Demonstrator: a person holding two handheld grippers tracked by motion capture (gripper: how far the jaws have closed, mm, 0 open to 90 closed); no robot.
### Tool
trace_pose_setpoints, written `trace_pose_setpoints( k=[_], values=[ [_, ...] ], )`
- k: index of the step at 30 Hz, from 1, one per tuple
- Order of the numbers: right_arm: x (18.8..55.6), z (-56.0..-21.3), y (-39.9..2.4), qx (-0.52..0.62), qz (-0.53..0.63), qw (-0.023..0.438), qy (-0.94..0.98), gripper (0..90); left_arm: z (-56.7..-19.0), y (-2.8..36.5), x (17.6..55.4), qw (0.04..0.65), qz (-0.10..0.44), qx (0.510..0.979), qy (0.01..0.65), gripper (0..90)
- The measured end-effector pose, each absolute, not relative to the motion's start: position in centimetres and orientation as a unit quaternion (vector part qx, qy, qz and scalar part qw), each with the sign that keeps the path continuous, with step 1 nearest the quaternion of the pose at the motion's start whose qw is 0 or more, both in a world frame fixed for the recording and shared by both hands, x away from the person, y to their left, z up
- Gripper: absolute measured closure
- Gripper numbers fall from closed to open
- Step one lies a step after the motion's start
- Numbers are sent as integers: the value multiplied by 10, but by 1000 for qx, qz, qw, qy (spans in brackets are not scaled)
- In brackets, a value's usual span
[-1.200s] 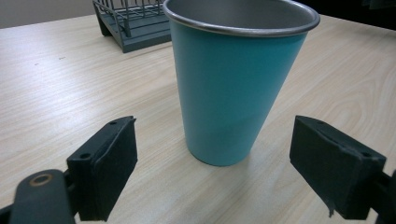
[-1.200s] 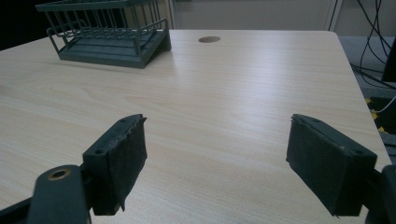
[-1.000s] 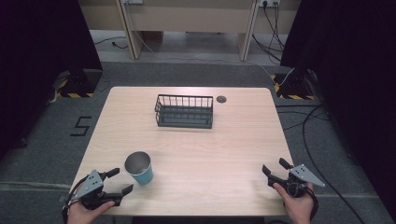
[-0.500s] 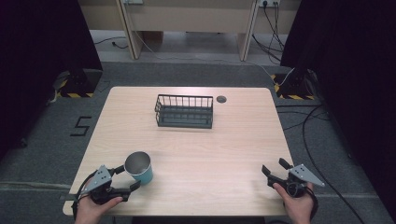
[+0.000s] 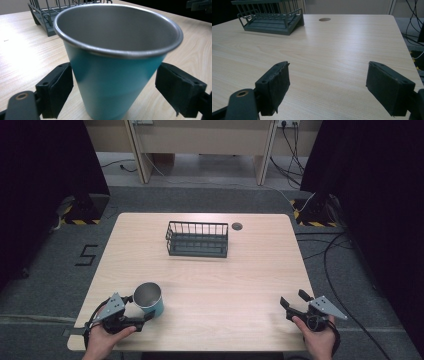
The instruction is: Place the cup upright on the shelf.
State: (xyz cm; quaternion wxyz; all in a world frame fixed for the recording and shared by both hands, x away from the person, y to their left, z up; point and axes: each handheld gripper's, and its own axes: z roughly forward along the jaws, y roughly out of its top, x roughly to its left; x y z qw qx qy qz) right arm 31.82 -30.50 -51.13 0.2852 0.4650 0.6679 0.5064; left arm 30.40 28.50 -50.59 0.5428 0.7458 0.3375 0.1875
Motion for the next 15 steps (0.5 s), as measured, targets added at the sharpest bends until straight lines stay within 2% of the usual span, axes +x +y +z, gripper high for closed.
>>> trace_pose_setpoints(
  k=[15],
  values=[
    [318,-511,-305,468,507,281,667,198,-504,280,312,547,195,745,328,154]
  ],
)
